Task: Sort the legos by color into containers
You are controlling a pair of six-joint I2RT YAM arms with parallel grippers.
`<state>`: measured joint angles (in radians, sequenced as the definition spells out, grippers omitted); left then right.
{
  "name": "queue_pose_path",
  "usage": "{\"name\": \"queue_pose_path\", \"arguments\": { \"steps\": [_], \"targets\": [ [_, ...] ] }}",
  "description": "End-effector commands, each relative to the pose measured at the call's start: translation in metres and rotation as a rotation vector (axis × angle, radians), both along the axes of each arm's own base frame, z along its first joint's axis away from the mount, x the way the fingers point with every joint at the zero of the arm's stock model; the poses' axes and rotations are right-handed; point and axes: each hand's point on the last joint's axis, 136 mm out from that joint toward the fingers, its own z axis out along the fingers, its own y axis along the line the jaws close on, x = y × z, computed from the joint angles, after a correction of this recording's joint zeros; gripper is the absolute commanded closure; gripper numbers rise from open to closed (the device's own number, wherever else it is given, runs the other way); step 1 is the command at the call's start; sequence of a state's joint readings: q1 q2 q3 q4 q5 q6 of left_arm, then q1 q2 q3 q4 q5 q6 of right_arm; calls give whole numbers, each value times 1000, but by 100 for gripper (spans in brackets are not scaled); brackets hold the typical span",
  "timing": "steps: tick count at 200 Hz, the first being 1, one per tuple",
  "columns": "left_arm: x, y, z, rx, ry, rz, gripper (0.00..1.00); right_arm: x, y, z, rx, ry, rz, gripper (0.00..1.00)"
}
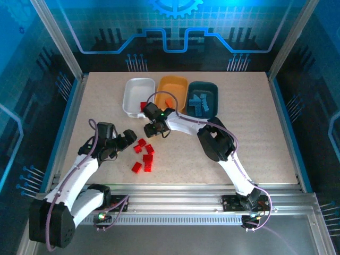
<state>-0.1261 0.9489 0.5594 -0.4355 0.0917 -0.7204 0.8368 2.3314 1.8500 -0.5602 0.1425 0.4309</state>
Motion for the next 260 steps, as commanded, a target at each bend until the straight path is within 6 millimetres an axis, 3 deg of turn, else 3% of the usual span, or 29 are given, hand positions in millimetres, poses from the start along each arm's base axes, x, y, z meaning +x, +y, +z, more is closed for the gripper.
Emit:
{"name": "queue_pose_path", "arguments": {
  "steps": [1, 44, 74, 79, 116, 146, 169, 207, 226, 234, 260],
  "targets": [
    [1, 3, -6, -3, 13, 11, 1, -5, -3, -16, -34, 24, 3, 48],
    [-1, 4, -8, 2, 23, 14, 1, -1, 9, -15, -25, 9, 50, 70],
    [-3, 7, -5, 13, 19, 16, 1, -2, 9, 2, 0, -35, 47, 80],
    [-3, 7, -5, 14, 20, 18, 1, -1, 10, 20, 24, -60, 46, 80],
    [-1, 6, -1, 6, 22, 10, 1, 3, 3, 90, 80, -199, 38, 81],
    [1, 1, 1, -18, 20, -8, 1, 31, -24, 119, 80, -255, -9, 81],
    [1, -6, -3, -50, 28, -32, 1, 63, -50, 122, 57, -263, -65, 80],
    [2, -23, -6, -119, 39, -106, 1, 110, -78, 97, 14, -211, -116, 80],
    [1, -29, -6, -127, 49, -133, 1, 126, -86, 94, 14, -205, -131, 79],
    [1, -30, -6, -127, 48, -142, 1, 131, -90, 77, -2, -179, -134, 80],
    [3, -33, -4, -116, 50, -159, 1, 139, -98, 72, -7, -159, -147, 80]
  ]
}}
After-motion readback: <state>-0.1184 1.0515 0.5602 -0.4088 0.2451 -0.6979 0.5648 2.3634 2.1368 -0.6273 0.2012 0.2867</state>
